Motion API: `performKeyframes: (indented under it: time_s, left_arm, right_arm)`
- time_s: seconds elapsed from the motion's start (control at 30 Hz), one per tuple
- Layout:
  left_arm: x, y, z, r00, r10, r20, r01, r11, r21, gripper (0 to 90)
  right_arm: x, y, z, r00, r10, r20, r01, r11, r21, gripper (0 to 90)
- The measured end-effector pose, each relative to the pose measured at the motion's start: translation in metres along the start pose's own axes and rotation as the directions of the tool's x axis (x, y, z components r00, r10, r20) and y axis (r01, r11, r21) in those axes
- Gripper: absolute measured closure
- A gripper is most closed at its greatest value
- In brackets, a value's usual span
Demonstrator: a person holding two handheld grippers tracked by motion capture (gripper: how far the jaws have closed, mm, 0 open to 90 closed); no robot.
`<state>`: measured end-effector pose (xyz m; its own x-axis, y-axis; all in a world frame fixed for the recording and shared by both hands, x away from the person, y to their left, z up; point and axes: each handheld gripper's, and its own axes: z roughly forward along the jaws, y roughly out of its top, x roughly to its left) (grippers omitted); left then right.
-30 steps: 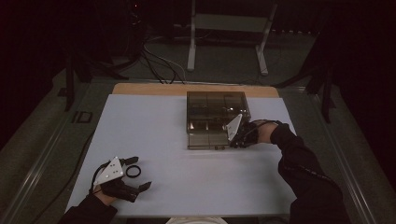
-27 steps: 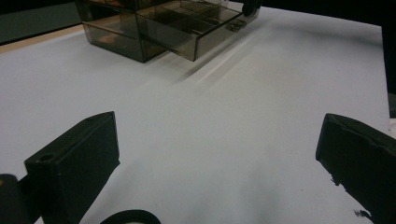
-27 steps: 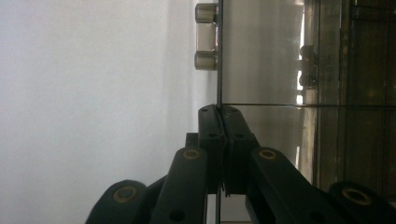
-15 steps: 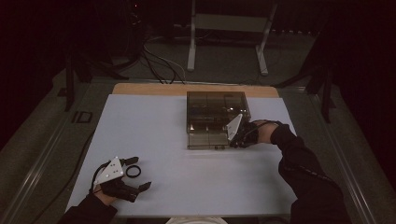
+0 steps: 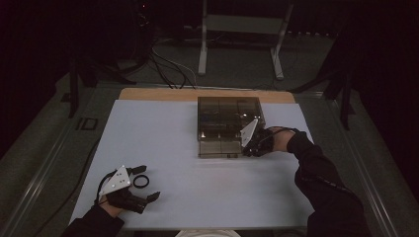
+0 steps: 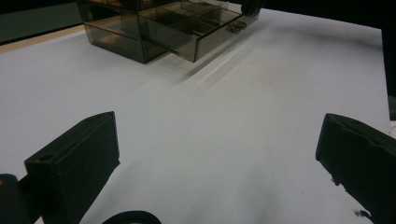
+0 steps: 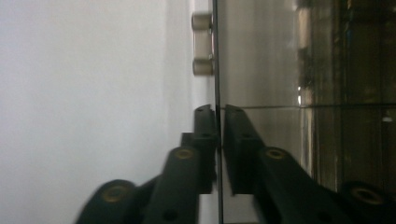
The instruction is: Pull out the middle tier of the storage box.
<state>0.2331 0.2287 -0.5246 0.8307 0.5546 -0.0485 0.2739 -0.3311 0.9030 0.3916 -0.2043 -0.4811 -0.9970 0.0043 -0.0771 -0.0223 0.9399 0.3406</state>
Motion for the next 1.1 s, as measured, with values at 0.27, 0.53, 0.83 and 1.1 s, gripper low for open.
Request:
performKeyframes:
  time_s: [0.27, 0.53, 0.83, 1.1]
  left_arm:
    - [0.0, 0.0, 0.0, 1.0, -0.001, 0.0, 0.001, 1.0, 0.003, 1.0]
    - [0.0, 0.001, 0.0, 1.0, -0.005, 0.003, 0.005, 1.0, -0.004, 1.0]
    - [0.0, 0.0, 0.0, 1.0, -0.002, 0.003, 0.002, 1.0, 0.003, 1.0]
    - [0.0, 0.0, 0.0, 1.0, -0.005, 0.002, 0.005, 1.0, 0.004, 1.0]
  right_arm:
    - [0.004, 0.001, -0.018, 0.9742, 0.216, 0.065, -0.21, 0.974, -0.088, 57.9]
    - [0.017, -0.001, -0.038, 0.9312, 0.355, 0.083, -0.327, 0.914, -0.24, 37.3]
    - [0.032, -0.01, -0.051, 0.877, 0.466, 0.116, -0.407, 0.849, -0.338, 14.7]
    - [0.04, -0.02, -0.055, 0.8527, 0.507, 0.126, -0.434, 0.822, -0.369, 6.0]
